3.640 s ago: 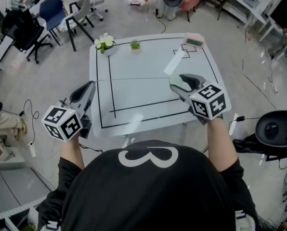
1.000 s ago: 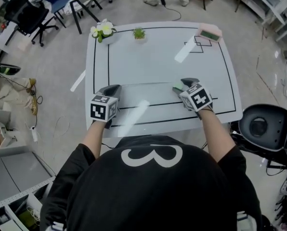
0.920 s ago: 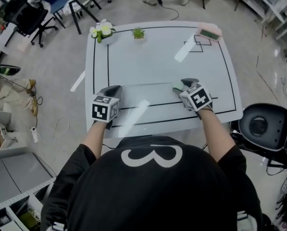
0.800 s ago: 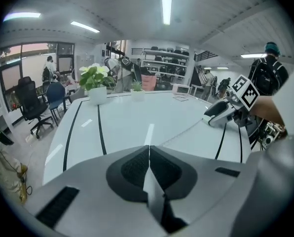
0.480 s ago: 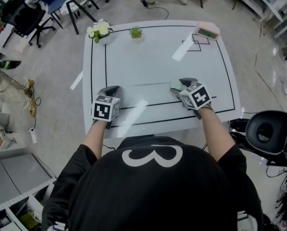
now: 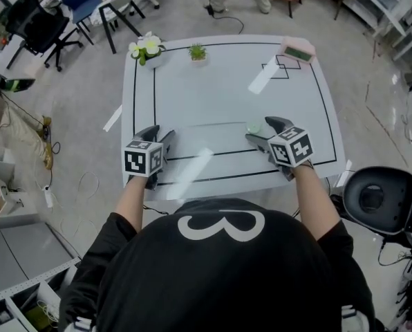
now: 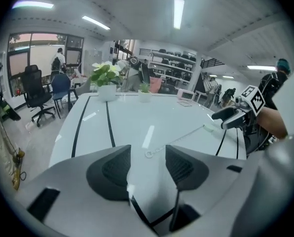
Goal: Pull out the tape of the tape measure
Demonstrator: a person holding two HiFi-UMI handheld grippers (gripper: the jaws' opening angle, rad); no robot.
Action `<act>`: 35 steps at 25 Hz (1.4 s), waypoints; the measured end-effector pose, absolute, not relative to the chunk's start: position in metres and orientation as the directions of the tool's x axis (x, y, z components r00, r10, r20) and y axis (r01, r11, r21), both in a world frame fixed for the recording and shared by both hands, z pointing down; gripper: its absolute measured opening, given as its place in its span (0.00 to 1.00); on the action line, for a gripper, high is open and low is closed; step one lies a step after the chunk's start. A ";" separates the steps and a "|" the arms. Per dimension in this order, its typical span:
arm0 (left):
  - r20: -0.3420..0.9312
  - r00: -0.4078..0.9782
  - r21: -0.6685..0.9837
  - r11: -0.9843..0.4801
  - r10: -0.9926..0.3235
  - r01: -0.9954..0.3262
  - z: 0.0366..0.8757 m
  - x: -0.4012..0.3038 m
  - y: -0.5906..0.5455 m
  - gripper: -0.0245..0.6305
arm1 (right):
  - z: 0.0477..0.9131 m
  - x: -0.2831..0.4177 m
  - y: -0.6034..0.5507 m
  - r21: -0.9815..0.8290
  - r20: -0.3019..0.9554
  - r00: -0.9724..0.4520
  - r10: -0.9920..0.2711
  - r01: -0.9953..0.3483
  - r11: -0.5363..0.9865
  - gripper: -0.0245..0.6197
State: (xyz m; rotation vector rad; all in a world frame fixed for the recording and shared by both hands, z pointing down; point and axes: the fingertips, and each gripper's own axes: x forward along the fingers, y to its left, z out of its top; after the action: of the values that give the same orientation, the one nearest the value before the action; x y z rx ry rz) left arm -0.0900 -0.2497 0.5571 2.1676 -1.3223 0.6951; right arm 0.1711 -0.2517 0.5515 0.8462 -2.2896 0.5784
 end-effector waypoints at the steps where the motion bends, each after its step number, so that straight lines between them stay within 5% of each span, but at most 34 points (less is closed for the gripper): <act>1: 0.639 0.404 0.170 -0.392 -0.655 -0.904 0.552 -0.091 -0.249 0.37 | 0.542 0.170 -0.249 -0.195 0.657 -0.618 -0.431 -0.692 0.695 0.59; 7: 0.519 0.534 0.311 -0.434 -0.668 -0.845 0.490 -0.077 -0.222 0.39 | 0.473 0.142 -0.214 -0.267 0.483 -0.718 -0.501 -0.666 0.697 0.54; 13: 0.300 0.706 0.404 -0.585 -0.642 -0.704 0.393 -0.041 -0.178 0.29 | 0.388 0.101 -0.164 -0.259 0.253 -0.808 -0.532 -0.587 0.767 0.18; 15: 0.246 0.742 0.388 -0.638 -0.624 -0.665 0.367 -0.032 -0.162 0.16 | 0.373 0.095 -0.153 -0.238 0.226 -0.799 -0.558 -0.601 0.763 0.05; 17: 0.211 0.770 0.368 -0.680 -0.603 -0.634 0.349 -0.024 -0.147 0.04 | 0.369 0.094 -0.145 -0.214 0.230 -0.774 -0.589 -0.631 0.746 0.05; 35: 0.178 0.810 0.372 -0.724 -0.558 -0.581 0.344 -0.014 -0.098 0.04 | 0.352 0.082 -0.095 -0.217 0.192 -0.754 -0.628 -0.657 0.722 0.05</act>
State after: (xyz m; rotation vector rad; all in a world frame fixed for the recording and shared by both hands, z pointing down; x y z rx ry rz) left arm -0.0139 -0.0983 0.3444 2.5814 -0.8535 0.0743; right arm 0.0824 -0.0949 0.3522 1.0541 -2.8178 0.4150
